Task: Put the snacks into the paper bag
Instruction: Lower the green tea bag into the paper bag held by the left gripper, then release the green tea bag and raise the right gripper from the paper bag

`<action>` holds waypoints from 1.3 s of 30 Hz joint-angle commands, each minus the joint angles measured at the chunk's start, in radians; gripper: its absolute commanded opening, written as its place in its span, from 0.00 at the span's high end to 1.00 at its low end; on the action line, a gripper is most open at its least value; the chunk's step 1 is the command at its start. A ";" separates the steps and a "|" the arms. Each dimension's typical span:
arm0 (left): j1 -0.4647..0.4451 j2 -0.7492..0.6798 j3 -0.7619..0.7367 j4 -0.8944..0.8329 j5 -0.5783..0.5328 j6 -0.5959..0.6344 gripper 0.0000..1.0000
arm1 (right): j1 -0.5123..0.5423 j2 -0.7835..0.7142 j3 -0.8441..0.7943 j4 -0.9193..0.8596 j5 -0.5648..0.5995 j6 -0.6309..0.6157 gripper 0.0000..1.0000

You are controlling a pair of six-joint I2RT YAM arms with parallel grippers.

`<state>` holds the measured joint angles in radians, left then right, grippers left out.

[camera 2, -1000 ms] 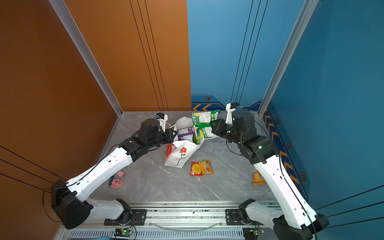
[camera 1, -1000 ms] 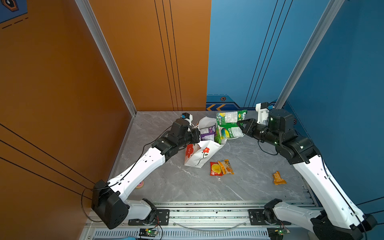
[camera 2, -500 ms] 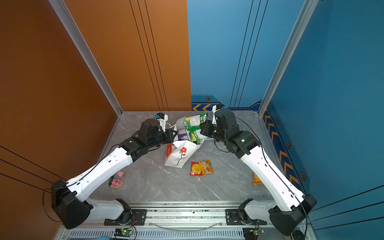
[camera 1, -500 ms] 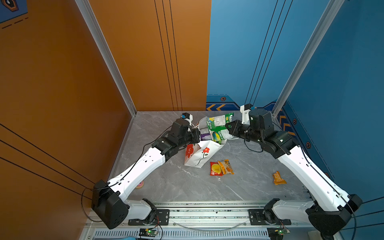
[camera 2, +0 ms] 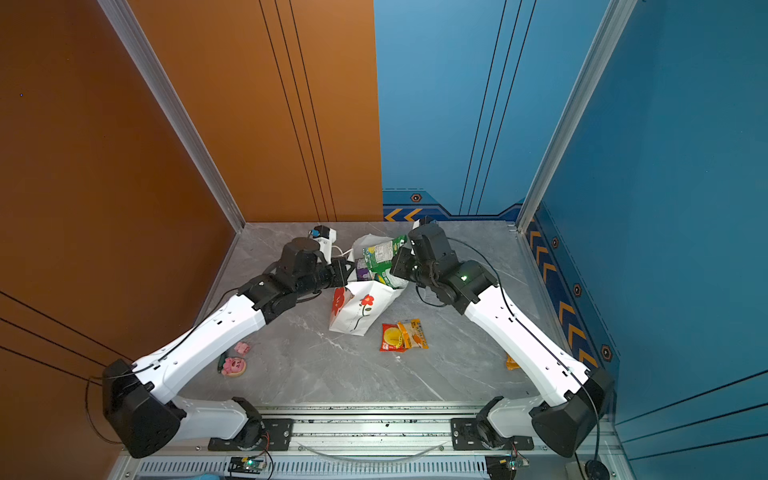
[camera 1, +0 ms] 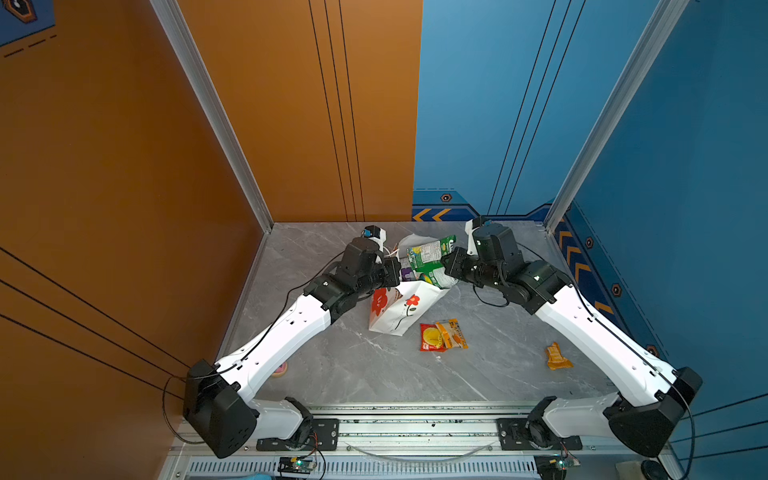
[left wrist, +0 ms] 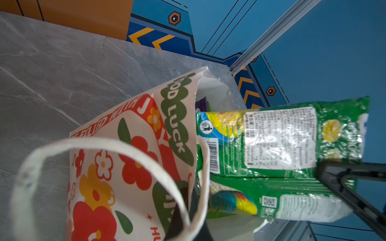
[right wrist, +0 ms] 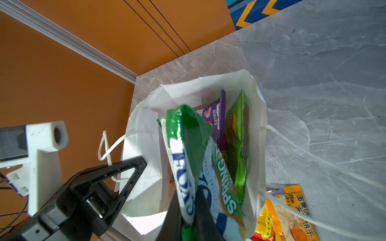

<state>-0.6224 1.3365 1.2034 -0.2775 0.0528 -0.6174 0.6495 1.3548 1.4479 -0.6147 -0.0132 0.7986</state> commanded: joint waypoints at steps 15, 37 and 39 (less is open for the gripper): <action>-0.030 -0.017 0.031 0.048 0.001 0.038 1.00 | 0.039 0.180 0.037 0.135 -0.062 0.074 1.00; -0.028 -0.046 0.015 0.047 -0.019 0.053 1.00 | 0.044 0.300 0.074 0.117 -0.066 0.056 0.87; -0.024 -0.046 0.013 0.049 -0.020 0.049 1.00 | 0.044 0.290 0.071 0.112 -0.047 0.057 0.81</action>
<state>-0.6361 1.3315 1.2030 -0.2794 0.0296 -0.5907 0.6895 1.6470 1.5009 -0.5045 -0.0830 0.8635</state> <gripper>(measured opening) 0.044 0.177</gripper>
